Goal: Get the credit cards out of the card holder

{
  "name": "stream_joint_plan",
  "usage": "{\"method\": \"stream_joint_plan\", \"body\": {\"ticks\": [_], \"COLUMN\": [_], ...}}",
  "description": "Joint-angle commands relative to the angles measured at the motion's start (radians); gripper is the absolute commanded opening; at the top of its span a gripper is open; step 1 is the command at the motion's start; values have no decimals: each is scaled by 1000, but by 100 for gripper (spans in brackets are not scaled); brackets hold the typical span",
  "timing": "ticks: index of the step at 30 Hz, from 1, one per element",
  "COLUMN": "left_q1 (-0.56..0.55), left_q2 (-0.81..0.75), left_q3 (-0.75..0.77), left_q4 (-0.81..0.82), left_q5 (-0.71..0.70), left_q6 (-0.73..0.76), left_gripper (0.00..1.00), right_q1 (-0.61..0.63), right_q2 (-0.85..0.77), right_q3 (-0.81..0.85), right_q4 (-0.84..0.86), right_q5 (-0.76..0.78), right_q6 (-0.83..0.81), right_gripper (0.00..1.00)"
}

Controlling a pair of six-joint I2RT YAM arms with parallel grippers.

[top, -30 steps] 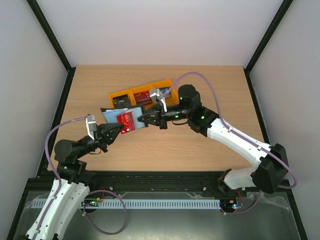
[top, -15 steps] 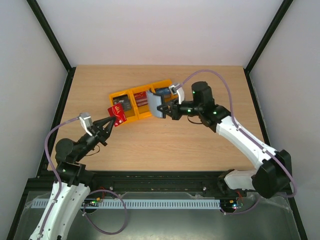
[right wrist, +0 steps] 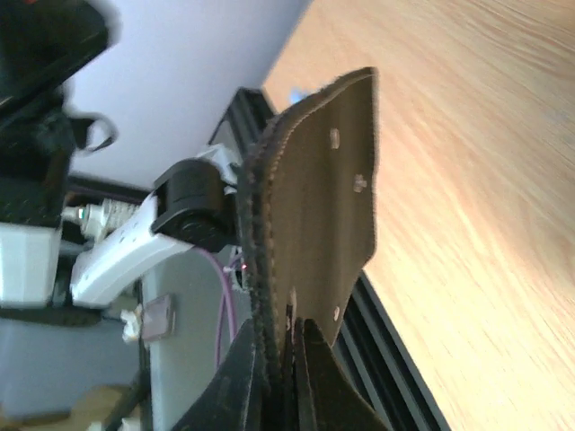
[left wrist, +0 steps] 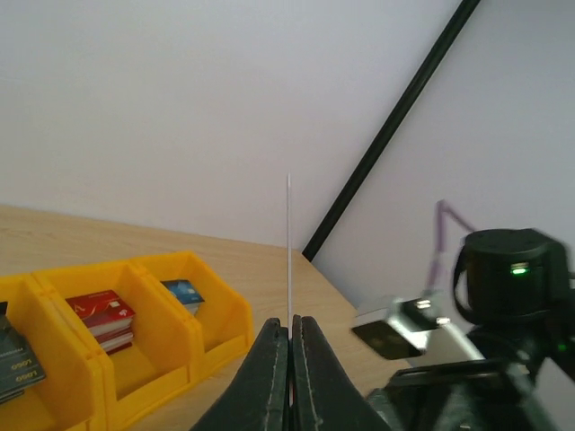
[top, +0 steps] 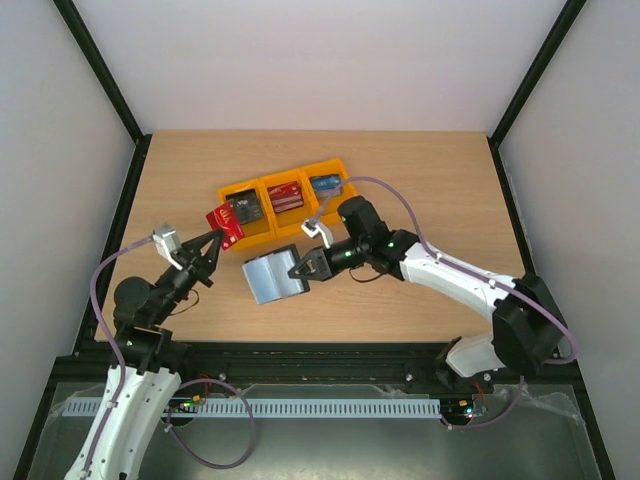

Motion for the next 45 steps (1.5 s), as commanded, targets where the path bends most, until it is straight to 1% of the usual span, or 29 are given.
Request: {"method": "stream_joint_plan", "body": {"ticks": [1, 2, 3, 4, 6, 7, 8, 9, 11, 13, 14, 16, 18, 19, 21, 26, 28, 30, 31, 34, 35, 37, 38, 39, 40, 41, 42, 43, 45], "left_q1": [10, 11, 12, 13, 14, 15, 15, 15, 15, 15, 14, 14, 15, 14, 12, 8, 4, 1, 0, -4, -4, -6, -6, -6, -6, -5, -4, 1, 19], "left_q2": [-35, -38, -41, -44, -50, -51, -52, -51, -51, -51, -50, -46, -39, -37, -32, -22, -19, -16, -15, -15, -16, -16, -17, -19, -22, -25, -29, -34, -47], "left_q3": [-8, -8, -8, -8, -9, -11, -11, -12, -21, -32, -35, -33, -28, -27, -25, -20, -21, -22, -23, -24, -24, -22, -22, -21, -22, -18, -16, -16, -19], "left_q4": [19, 18, 19, 18, 25, 32, 39, 55, 90, 139, 161, 188, 208, 220, 243, 262, 264, 265, 266, 266, 263, 247, 233, 212, 174, 126, 70, 21, -59], "left_q5": [2, 8, 16, 26, 49, 64, 82, 103, 153, 220, 256, 313, 363, 386, 417, 435, 437, 438, 439, 439, 438, 427, 417, 395, 354, 297, 235, 180, 70], "left_q6": [-20, -17, -11, -2, 15, 21, 25, 26, 21, 15, 12, 4, 4, 2, -8, -27, -29, -28, -26, -24, -24, -22, -23, -21, -19, -15, -10, -5, -9], "left_gripper": [3, 2, 2, 2, 3, 2, 2, 2, 2, 2, 2, 2, 2, 2, 2, 2, 3, 2, 3, 2, 3, 2, 2, 5, 20, 39, 55, 68, 88], "right_q1": [-97, -130, -157, -175, -185, -185, -184, -181, -161, -116, -96, -46, 1, 21, 53, 80, 99, 114, 120, 122, 122, 122, 121, 118, 110, 94, 69, 34, -44], "right_q2": [84, 97, 101, 95, 61, 46, 33, 21, -14, -53, -70, -99, -116, -114, -88, 10, 27, 43, 50, 65, 66, 60, 56, 55, 59, 67, 80, 98, 142], "right_q3": [-26, -30, -29, -23, 3, 26, 58, 91, 154, 186, 194, 182, 139, 125, 137, 222, 228, 234, 236, 239, 237, 230, 231, 235, 241, 245, 246, 245, 227], "right_q4": [-172, -261, -351, -425, -536, -573, -598, -604, -558, -442, -369, -158, 143, 263, 383, 411, 419, 412, 406, 406, 410, 427, 416, 394, 371, 353, 356, 363, 374], "right_q5": [92, 178, 380, 580, 952, 1077, 1134, 1143, 1052, 827, 668, 362, 104, 53, 23, -59, -75, -72, -67, -44, -44, -16, 28, 83, 148, 216, 285, 329, 400], "right_q6": [61, 48, 16, 8, 19, 20, 6, -18, -87, -174, -206, -218, -169, -135, -106, -87, -86, -86, -84, -66, -62, -48, -48, -50, -42, -10, 69, 149, 351], "right_gripper": [14, 33, 54, 65, 74, 77, 77, 77, 74, 70, 68, 65, 67, 68, 69, 65, 56, 44, 36, 6, 2, 2, 2, 2, 2, 2, 2, 2, 2]}}
